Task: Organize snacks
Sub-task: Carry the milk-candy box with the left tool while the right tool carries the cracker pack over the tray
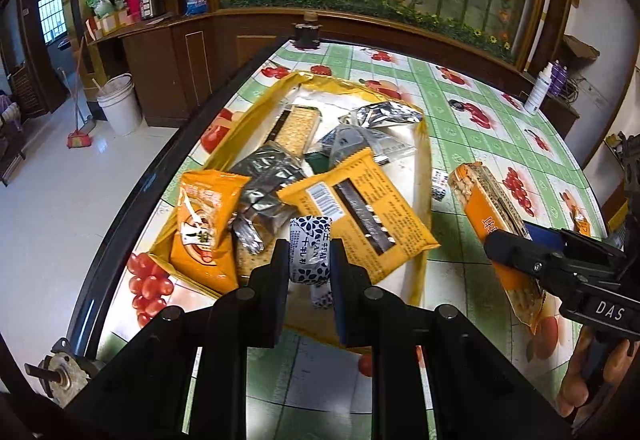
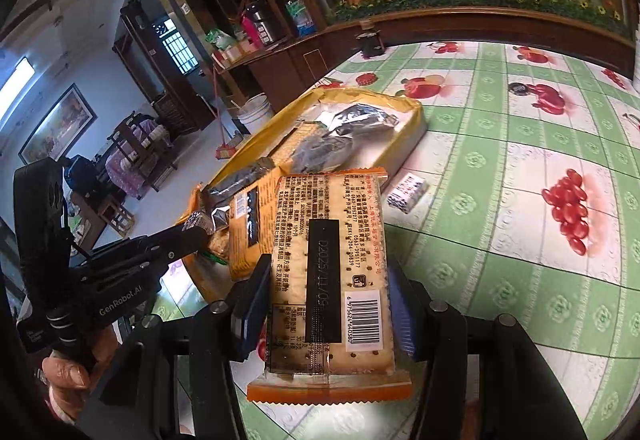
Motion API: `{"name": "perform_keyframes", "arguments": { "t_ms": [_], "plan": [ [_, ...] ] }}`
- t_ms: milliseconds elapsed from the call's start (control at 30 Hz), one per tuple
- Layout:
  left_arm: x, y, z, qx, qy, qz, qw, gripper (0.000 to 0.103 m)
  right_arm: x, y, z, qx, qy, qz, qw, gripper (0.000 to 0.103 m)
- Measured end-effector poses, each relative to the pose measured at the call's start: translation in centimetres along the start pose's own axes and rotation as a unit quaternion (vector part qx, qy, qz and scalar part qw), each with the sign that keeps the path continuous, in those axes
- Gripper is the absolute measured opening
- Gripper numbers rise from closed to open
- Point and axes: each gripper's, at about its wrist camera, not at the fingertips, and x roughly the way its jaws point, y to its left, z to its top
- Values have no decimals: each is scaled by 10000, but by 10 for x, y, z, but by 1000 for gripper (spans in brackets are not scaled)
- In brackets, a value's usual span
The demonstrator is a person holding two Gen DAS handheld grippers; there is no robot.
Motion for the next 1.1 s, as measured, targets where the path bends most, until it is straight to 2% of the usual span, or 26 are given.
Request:
{"name": "perform_keyframes", "arguments": {
  "t_ms": [267,500,767,1100],
  "plan": [
    [12,20,12,-125,101,79,9998,17,21,9,21,0,7,122,9999,54],
    [23,15,34,-24,58,99,9999,17,34,16,47,-21,-98,147,9998,54],
    [39,13,55,192,-96,444,9988,17,58,12,70,143,-155,158,9997,54],
    [55,15,65,201,-125,605,9979,17,76,1,85,234,-183,112,9995,54]
  ]
}}
